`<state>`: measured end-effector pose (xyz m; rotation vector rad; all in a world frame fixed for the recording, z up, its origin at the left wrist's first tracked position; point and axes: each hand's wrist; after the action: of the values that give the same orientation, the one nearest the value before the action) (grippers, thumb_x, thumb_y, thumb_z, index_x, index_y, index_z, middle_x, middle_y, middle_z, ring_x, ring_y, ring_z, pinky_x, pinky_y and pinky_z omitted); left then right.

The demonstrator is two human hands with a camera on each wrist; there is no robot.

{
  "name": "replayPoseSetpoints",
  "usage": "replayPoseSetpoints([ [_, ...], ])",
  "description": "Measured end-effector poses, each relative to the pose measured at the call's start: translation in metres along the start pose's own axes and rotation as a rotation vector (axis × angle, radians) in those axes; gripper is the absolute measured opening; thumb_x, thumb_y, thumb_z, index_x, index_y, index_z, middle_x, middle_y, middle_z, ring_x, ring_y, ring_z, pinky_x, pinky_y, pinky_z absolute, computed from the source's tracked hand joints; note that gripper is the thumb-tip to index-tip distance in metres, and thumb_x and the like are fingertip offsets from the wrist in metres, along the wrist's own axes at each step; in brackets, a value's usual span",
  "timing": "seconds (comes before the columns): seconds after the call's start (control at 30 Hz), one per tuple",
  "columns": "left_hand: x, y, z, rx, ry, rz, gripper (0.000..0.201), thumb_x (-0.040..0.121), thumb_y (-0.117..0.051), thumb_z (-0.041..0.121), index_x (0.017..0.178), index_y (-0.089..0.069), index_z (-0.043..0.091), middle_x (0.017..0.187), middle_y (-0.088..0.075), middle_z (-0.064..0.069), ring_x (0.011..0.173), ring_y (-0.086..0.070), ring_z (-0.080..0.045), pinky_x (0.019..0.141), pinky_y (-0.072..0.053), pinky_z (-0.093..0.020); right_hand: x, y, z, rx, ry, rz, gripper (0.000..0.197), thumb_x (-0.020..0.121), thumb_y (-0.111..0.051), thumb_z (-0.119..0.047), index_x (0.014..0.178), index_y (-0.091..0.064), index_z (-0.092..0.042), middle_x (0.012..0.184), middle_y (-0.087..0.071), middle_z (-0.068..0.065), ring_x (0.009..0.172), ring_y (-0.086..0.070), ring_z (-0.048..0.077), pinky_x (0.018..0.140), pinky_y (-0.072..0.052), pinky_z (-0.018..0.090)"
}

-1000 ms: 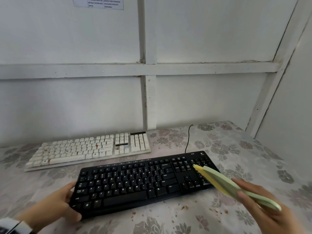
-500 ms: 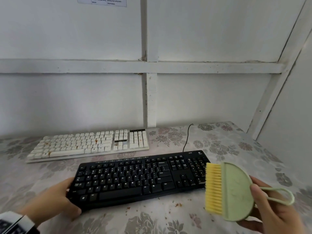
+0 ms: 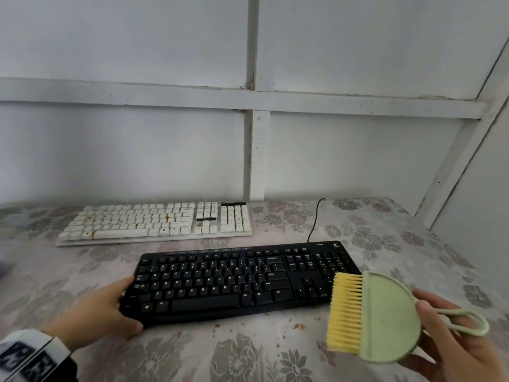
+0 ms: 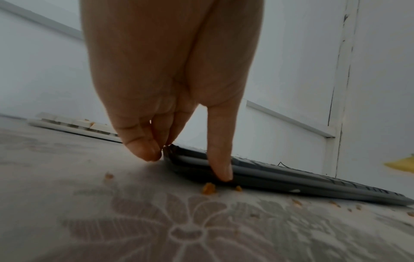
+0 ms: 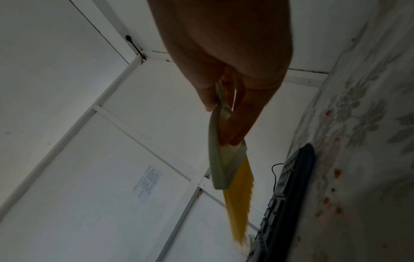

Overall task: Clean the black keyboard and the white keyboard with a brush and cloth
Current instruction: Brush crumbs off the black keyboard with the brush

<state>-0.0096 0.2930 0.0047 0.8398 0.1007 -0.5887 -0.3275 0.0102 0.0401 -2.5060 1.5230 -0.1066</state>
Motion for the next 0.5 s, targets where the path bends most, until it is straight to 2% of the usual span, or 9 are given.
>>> replayPoseSetpoints([
  [0.07, -0.002, 0.001, 0.003, 0.051, 0.001, -0.023, 0.088, 0.06, -0.08, -0.003, 0.135, -0.042, 0.02, 0.084, -0.06, 0.013, 0.079, -0.055, 0.0, 0.061, -0.041, -0.015, 0.0, -0.004, -0.002, 0.039, -0.004, -0.004, 0.031, 0.067, -0.058, -0.026, 0.093, -0.066, -0.013, 0.072, -0.073, 0.0, 0.054, -0.069, 0.014, 0.041, -0.053, 0.031],
  [0.13, -0.005, 0.003, 0.006, 0.085, -0.014, -0.075, 0.083, 0.064, -0.077, -0.003, 0.135, -0.04, 0.02, 0.086, -0.058, 0.015, 0.08, -0.054, 0.002, 0.059, -0.039, -0.012, -0.002, -0.012, -0.002, 0.029, 0.004, 0.024, 0.031, 0.066, -0.057, -0.024, 0.093, -0.065, -0.011, 0.067, -0.072, 0.0, 0.051, -0.068, 0.015, 0.041, -0.053, 0.032],
  [0.17, -0.005, 0.005, 0.005, 0.095, -0.019, -0.085, 0.083, 0.066, -0.076, -0.002, 0.136, -0.038, 0.022, 0.091, -0.059, 0.015, 0.084, -0.055, 0.001, 0.062, -0.039, -0.011, -0.004, -0.017, -0.003, 0.031, 0.008, 0.009, 0.031, 0.065, -0.057, -0.022, 0.093, -0.065, -0.01, 0.067, -0.071, 0.0, 0.05, -0.067, 0.016, 0.041, -0.053, 0.032],
  [0.23, -0.005, 0.011, 0.003, 0.142, -0.047, -0.12, 0.085, 0.07, -0.076, 0.007, 0.14, -0.031, 0.023, 0.117, -0.056, 0.009, 0.106, -0.053, -0.01, 0.076, -0.038, -0.017, -0.008, -0.027, -0.005, 0.037, 0.005, -0.043, 0.03, 0.064, -0.056, -0.018, 0.092, -0.064, -0.01, 0.066, -0.071, -0.001, 0.05, -0.067, 0.017, 0.041, -0.053, 0.032],
  [0.3, -0.004, 0.021, -0.001, 0.213, -0.08, -0.161, 0.086, 0.073, -0.076, 0.022, 0.142, -0.025, 0.024, 0.133, -0.044, 0.009, 0.118, -0.044, -0.013, 0.088, -0.036, -0.02, -0.012, -0.04, -0.005, 0.028, 0.012, -0.082, 0.032, 0.064, -0.055, -0.015, 0.094, -0.064, -0.009, 0.068, -0.072, 0.0, 0.052, -0.067, 0.018, 0.043, -0.055, 0.033],
  [0.37, -0.002, 0.035, -0.011, 0.261, -0.116, -0.183, 0.096, 0.064, -0.077, 0.049, 0.141, -0.023, 0.028, 0.134, -0.04, 0.012, 0.119, -0.042, -0.01, 0.094, -0.036, -0.019, -0.016, -0.056, -0.004, 0.016, 0.025, -0.118, 0.033, 0.065, -0.055, -0.014, 0.096, -0.063, -0.007, 0.068, -0.071, 0.003, 0.052, -0.067, 0.017, 0.044, -0.055, 0.033],
  [0.43, -0.003, 0.053, -0.02, 0.297, -0.189, -0.152, 0.097, 0.056, -0.072, 0.064, 0.136, -0.027, 0.035, 0.124, -0.042, 0.017, 0.113, -0.045, -0.004, 0.088, -0.037, -0.014, -0.023, -0.077, -0.004, -0.009, 0.032, -0.154, 0.035, 0.063, -0.06, -0.014, 0.096, -0.064, -0.005, 0.074, -0.071, 0.011, 0.054, -0.067, 0.018, 0.044, -0.055, 0.033],
  [0.5, -0.005, 0.074, -0.032, 0.33, -0.252, -0.11, 0.094, 0.04, -0.062, 0.082, 0.122, -0.03, 0.05, 0.116, -0.047, 0.024, 0.105, -0.048, 0.003, 0.079, -0.041, -0.011, -0.029, -0.103, -0.005, -0.045, 0.042, -0.221, 0.044, 0.053, -0.079, -0.024, 0.092, -0.068, -0.008, 0.083, -0.069, 0.019, 0.059, -0.068, 0.021, 0.047, -0.056, 0.035],
])
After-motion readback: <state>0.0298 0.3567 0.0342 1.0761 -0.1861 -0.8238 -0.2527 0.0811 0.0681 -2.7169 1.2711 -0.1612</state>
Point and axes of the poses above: each hand's wrist, its own x-axis towards the middle knuckle, its own y-axis out of the back of the hand, z = x × y
